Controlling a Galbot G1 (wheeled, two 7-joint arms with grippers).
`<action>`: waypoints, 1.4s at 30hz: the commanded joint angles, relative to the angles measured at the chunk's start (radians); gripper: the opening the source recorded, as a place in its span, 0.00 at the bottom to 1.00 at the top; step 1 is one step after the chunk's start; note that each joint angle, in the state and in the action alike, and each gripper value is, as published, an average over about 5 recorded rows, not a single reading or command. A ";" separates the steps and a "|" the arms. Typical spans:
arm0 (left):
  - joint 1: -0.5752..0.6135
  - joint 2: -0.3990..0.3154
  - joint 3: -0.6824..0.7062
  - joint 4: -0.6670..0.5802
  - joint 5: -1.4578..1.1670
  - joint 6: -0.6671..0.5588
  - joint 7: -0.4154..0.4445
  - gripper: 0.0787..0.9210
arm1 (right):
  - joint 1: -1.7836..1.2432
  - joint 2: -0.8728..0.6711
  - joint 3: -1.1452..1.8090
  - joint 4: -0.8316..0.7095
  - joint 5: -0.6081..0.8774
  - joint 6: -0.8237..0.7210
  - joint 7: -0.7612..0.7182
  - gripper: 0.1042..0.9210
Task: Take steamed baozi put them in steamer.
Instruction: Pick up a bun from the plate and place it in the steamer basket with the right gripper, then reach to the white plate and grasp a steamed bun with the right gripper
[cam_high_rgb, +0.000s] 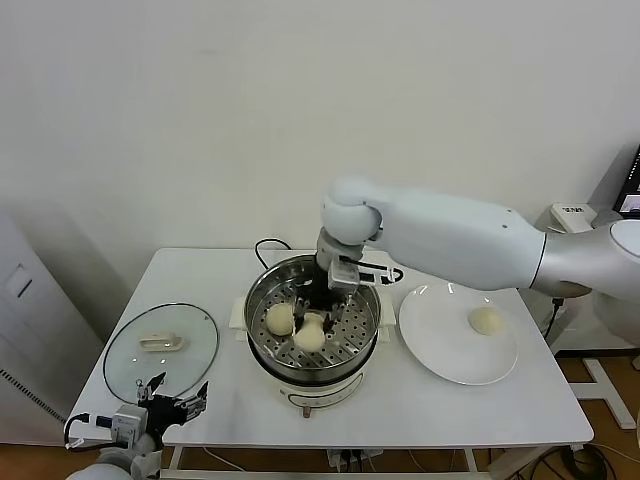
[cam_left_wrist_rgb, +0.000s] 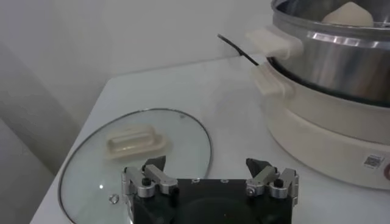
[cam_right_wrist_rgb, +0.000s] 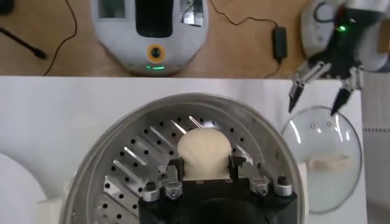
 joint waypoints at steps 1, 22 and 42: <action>-0.001 0.001 0.000 0.003 0.000 0.000 0.001 0.88 | -0.059 0.011 0.006 0.018 -0.099 0.038 0.001 0.44; -0.003 0.001 0.002 0.007 -0.002 0.000 0.001 0.88 | -0.094 0.022 0.056 -0.007 -0.174 0.045 0.007 0.84; 0.002 0.006 -0.011 -0.005 -0.004 0.000 0.000 0.88 | 0.098 -0.349 0.056 -0.427 0.084 -0.307 -0.099 0.88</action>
